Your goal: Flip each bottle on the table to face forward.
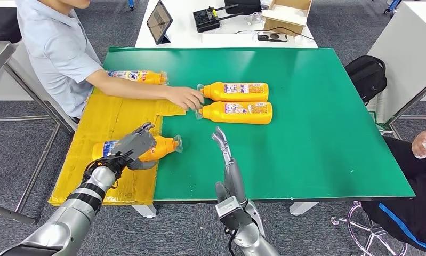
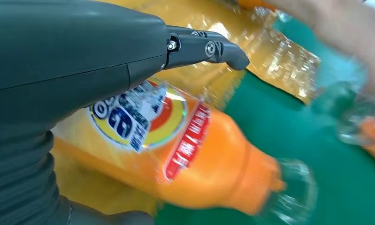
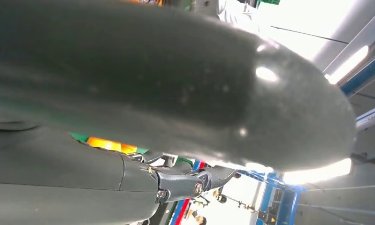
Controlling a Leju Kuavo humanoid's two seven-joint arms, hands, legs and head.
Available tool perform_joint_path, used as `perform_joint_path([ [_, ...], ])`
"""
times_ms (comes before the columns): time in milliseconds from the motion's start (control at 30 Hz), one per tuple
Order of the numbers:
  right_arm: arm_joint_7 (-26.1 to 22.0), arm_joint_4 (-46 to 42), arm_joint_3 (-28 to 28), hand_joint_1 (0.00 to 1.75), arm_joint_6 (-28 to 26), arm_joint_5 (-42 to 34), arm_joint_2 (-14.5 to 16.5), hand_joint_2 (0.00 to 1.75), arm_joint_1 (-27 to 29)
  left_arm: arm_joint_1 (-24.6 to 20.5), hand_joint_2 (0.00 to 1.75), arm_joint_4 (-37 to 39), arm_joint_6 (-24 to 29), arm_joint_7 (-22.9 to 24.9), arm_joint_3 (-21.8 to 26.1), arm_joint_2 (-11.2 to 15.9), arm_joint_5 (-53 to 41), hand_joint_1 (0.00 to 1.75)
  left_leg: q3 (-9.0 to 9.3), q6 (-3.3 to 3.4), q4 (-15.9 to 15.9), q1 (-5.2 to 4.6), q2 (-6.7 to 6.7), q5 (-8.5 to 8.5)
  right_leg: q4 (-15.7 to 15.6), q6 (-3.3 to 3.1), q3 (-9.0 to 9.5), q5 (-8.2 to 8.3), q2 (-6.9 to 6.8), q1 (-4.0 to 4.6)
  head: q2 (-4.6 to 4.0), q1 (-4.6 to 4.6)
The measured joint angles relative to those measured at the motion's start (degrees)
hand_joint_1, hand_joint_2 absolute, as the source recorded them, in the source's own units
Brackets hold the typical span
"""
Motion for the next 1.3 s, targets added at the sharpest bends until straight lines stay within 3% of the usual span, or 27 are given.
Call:
perform_joint_path([
  [100, 0.0, 0.1, 0.0, 0.00, -0.4, -0.6, 0.0, 0.00, -0.1, 1.1, 1.75, -2.7, -2.1, -2.7, 1.0, 0.1, 6.0, 0.00, 0.00, 0.00, 0.0, 0.00, 0.01, 0.01, 0.0, 0.00, -0.01, 0.00, 0.01, 0.00, 0.00, 0.00],
  [233, 0.0, 0.1, 0.0, 0.00, -0.9, -0.8, -0.3, 0.00, -0.1, 3.6, 1.75, -8.9, 0.5, -6.1, 2.5, 0.0, 11.5, 0.00, -0.01, 0.00, 0.0, 0.00, 0.00, 0.00, 0.0, 0.00, -0.04, 0.00, 0.00, 0.00, 0.00, 0.01],
  [367, 0.0, 0.1, 0.5, 0.00, -3.6, 0.3, -0.7, 1.75, -0.2, 6.8, 1.75, -17.5, 3.1, -6.8, 4.5, -1.7, 24.2, 0.00, -0.07, 0.00, 0.0, 0.00, 0.00, -0.01, 0.0, 0.01, -0.09, -0.01, 0.00, 0.00, 0.00, 0.01],
  [567, 0.0, 1.4, 3.3, 0.00, -8.2, 7.8, -3.2, 1.75, -1.6, 11.8, 1.75, -33.5, 12.0, -8.4, 6.3, -4.1, 44.7, 0.00, -0.11, -0.01, 0.0, -0.01, 0.01, -0.04, 0.0, 0.01, -0.15, -0.01, 0.02, 0.00, 0.00, -0.01],
  [700, 0.1, 2.6, 1.4, 0.00, -5.5, 16.3, -5.7, 1.75, -1.9, 15.3, 1.75, -41.4, 12.7, -7.2, 8.7, -4.1, 53.5, 0.00, -0.11, -0.01, 0.0, 0.01, -0.01, -0.04, 0.0, 0.01, -0.15, -0.02, 0.00, 0.01, 0.00, 0.00],
  [833, 3.6, 3.3, -0.9, 0.00, -3.9, 24.2, -7.2, 1.75, -1.9, 18.0, 1.75, -46.1, 15.6, -8.0, 10.8, -4.0, 54.9, 0.00, -0.12, -0.01, 0.0, 0.00, 0.00, -0.04, 0.0, 0.01, -0.13, -0.02, 0.00, 0.00, 0.00, 0.00],
  [1033, 22.0, 5.0, -4.9, 0.00, -0.8, 45.4, -11.3, 1.75, -2.1, 28.3, 1.75, -57.0, 20.1, -11.2, 13.6, -4.8, 48.9, 0.00, -0.18, 0.00, 0.0, -0.03, -0.06, -0.08, 0.0, 0.02, -0.20, -0.06, -0.01, -0.03, 0.00, 0.00],
  [1100, 25.2, 6.3, -6.3, 0.00, -0.8, 50.6, -12.5, 1.75, -2.7, 31.4, 1.75, -60.2, 20.9, -12.1, 13.4, -5.4, 45.3, 0.00, -0.23, 0.01, 0.0, -0.04, -0.10, -0.09, -0.1, 0.02, -0.21, -0.07, -0.03, -0.03, 0.00, 0.01],
  [1300, 29.7, 9.9, -9.1, 0.00, 2.8, 53.4, -13.5, 1.75, -4.3, 35.2, 1.75, -65.2, 23.6, -9.4, 11.4, -6.3, 40.0, 0.00, -0.22, 0.01, 0.0, -0.01, -0.09, -0.08, -0.1, 0.01, -0.21, -0.06, -0.03, 0.00, 0.00, -0.01],
])
